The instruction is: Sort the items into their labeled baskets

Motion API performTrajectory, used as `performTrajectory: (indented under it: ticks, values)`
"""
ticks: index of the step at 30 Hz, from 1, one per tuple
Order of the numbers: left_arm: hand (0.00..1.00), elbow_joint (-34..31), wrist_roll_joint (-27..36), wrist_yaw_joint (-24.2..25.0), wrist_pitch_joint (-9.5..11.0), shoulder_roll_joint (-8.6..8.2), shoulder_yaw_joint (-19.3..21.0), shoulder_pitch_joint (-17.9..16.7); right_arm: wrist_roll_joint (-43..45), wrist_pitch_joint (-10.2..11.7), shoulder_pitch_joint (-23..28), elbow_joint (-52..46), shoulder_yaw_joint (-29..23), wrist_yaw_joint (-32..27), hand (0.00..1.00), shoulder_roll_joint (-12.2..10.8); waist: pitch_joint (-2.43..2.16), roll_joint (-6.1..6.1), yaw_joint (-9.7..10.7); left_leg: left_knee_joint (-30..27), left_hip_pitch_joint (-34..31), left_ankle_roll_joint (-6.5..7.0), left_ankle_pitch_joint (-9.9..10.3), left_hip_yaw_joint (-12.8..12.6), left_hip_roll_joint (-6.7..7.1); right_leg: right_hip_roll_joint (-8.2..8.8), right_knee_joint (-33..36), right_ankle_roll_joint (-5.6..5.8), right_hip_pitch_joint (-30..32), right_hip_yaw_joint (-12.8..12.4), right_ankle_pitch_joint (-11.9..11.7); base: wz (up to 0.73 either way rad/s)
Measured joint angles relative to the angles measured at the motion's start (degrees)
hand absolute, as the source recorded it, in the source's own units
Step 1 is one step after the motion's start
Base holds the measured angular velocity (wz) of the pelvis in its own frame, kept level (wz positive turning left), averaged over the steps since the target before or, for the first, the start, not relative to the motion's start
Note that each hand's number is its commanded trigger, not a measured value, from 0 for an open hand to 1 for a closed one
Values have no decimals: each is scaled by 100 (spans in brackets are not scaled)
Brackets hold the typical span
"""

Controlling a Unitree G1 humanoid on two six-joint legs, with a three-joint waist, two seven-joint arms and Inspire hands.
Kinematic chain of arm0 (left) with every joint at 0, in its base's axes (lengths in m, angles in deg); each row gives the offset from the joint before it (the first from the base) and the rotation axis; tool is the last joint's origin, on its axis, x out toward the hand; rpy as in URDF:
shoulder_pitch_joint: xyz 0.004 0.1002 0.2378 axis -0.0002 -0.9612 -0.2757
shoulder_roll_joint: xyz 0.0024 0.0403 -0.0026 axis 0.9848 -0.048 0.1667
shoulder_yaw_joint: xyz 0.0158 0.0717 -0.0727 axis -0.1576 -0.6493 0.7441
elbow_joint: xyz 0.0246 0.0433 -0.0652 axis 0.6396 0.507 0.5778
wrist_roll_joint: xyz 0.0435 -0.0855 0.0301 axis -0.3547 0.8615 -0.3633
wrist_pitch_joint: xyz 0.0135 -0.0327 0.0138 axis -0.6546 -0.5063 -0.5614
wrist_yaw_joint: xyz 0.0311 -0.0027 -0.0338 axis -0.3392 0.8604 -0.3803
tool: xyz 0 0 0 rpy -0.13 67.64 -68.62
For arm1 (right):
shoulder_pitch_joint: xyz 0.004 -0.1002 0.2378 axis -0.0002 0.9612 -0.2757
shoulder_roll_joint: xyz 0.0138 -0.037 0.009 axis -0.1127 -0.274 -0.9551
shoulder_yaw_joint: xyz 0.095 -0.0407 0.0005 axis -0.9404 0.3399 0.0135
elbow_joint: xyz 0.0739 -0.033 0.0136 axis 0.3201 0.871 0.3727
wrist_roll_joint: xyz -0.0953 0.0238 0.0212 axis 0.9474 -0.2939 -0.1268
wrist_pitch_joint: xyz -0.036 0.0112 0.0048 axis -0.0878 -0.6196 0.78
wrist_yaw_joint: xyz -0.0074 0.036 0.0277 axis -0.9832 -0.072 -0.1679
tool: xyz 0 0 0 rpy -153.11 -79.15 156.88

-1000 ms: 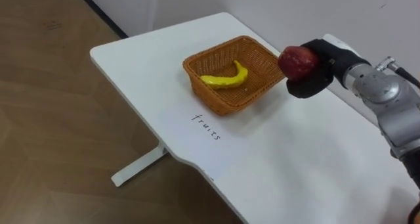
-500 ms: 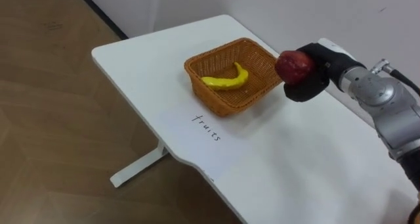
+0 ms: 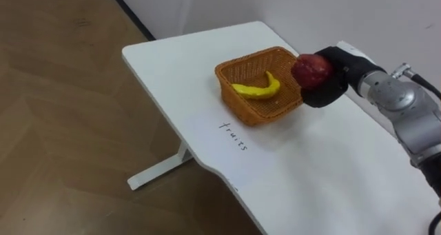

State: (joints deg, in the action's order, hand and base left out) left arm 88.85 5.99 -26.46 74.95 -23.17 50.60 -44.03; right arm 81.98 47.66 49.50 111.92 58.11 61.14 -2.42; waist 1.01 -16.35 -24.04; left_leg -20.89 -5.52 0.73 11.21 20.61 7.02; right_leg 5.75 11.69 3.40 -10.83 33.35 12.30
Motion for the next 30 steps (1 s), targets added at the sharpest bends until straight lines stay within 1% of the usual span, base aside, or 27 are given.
performTrajectory:
  ticks: [6, 9, 10, 11, 12, 13, 14, 15, 17, 21, 23, 27, 30]
  values:
    - [0, 5, -1, -1, -5, -2, 0, -1, 0, -1, -325, 431, 62, -40, 100, 4, 9, -5, -61, -104, -140, 0, 21, 28, 48, 9, -1, 0, 87, 0, 0, 2]
    - [0, 1, 0, -10, -6, 2, -1, 5, -2, 2, -326, 445, 95, -133, 100, 12, 16, 21, -96, -164, -184, 9, 37, 63, 70, 11, -2, 0, 92, 4, 0, 5]
    - [0, 0, 4, -12, -5, 2, -2, 13, -23, 4, -326, 456, 107, -176, 100, 13, 29, 37, -123, -190, -188, 19, 43, 64, 70, 7, -2, 1, 93, 26, 0, 0]
    - [0, 0, 4, -18, -5, 2, -1, 18, -53, 6, -326, 478, 122, -206, 100, 14, 31, 39, -137, -190, -190, 19, 43, 64, 70, 8, -3, 0, 96, 47, 0, 0]
    - [0, 0, 4, -30, -2, 6, 1, 36, -80, 11, -327, 515, 200, -274, 78, 44, 34, 43, -160, -191, -189, 18, 43, 64, 71, 12, -4, 0, 113, 72, 0, 0]
    - [0, 1, 2, -43, 1, 11, 3, 56, -91, 16, -327, 563, 248, -303, 66, 67, 34, 43, -186, -191, -201, 17, 43, 71, 72, 11, -2, 1, 140, 77, 0, 5]
    - [0, 1, 2, -63, 7, 11, 4, 70, -99, 17, -328, 612, 250, -332, 5, 76, 34, 43, -224, -191, -223, 9, 38, 95, 75, 11, 0, 1, 157, 120, 0, 5]
    - [0, 1, 2, -74, 8, 12, 4, 75, -99, 17, -328, 629, 256, -343, 0, 86, 34, 43, -236, -191, -229, 6, 36, 104, 76, 11, -1, 0, 162, 139, 0, 7]
    - [0, 2, 3, -87, 8, 32, 4, 76, -109, 18, -328, 661, 309, -427, 0, 106, 34, 43, -265, -191, -252, 1, 32, 135, 77, 3, -2, 0, 175, 164, 0, 8]
    - [0, 5, 0, -135, 16, 95, 11, 79, -107, 24, -328, 674, 412, -565, 0, 126, 32, 41, -295, -191, -320, -10, 18, 218, 83, -7, -3, 1, 204, 320, 1, 12]
    - [0, 17, 0, -135, 25, 110, 40, 82, -112, 36, -333, 673, 413, -572, 0, 159, 6, 9, -312, -189, -401, -15, 12, 217, 77, -11, -3, 2, 286, 321, 2, 3]
    - [0, 103, -2, -130, 35, 110, 56, 85, -158, 46, -557, 675, 507, -620, 0, 247, 9, 10, -314, -189, -501, -22, 2, 211, 74, -16, 1, 1, 392, 328, 1, 0]
    - [0, 126, -2, -129, 43, 115, 61, 102, -154, 93, -720, 764, 569, -651, 0, 319, 11, 2, -307, -183, -535, -21, 5, 221, 75, -16, 1, 1, 426, 325, 1, 0]
